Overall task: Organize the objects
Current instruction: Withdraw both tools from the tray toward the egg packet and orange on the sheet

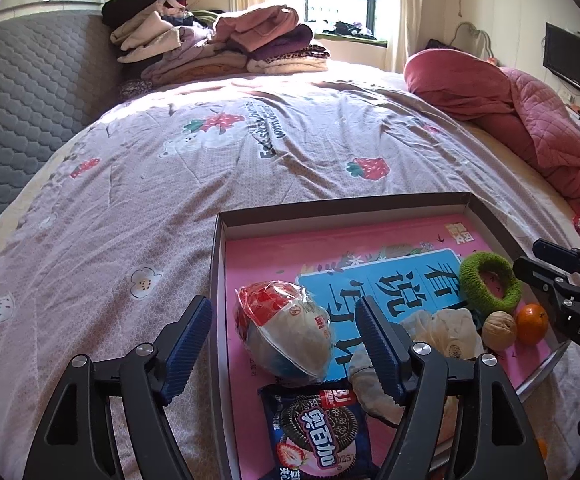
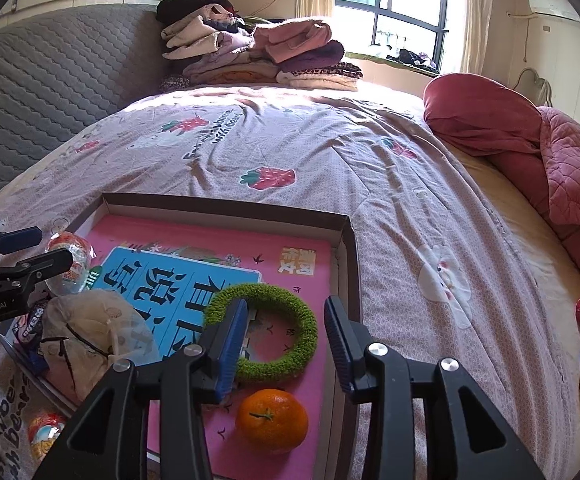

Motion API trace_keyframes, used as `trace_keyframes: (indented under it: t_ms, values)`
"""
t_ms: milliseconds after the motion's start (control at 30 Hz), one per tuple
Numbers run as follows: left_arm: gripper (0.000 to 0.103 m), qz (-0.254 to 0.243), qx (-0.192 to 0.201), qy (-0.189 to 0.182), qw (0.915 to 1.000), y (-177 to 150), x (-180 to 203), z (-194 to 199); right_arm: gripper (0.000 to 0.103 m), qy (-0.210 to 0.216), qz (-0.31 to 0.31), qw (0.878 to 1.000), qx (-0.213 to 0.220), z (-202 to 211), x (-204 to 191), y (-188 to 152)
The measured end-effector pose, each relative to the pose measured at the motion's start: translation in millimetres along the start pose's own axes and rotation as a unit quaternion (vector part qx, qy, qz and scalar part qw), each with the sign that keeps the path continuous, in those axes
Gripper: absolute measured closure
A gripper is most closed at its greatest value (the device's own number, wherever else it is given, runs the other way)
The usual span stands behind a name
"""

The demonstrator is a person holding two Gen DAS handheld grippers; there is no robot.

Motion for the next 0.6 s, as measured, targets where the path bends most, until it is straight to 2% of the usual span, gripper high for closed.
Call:
trace_keyframes:
  t_ms: [600]
  values:
    - [0.025, 0.015, 0.056, 0.004, 0.9983, 6, -1, 84, 0.051, 0.032, 0.005, 0.998, 0.06, 66, -23, 14]
Point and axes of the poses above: each gripper's, at about its wrist camera, not at the fingertips, and z roughly against the way its jaws point, x to its right, y to its top, the point moved 6 cm from there along -z, roughly the way its jaws point, and after that the axes turned 8 degrees about y, right-handed, at the moved point
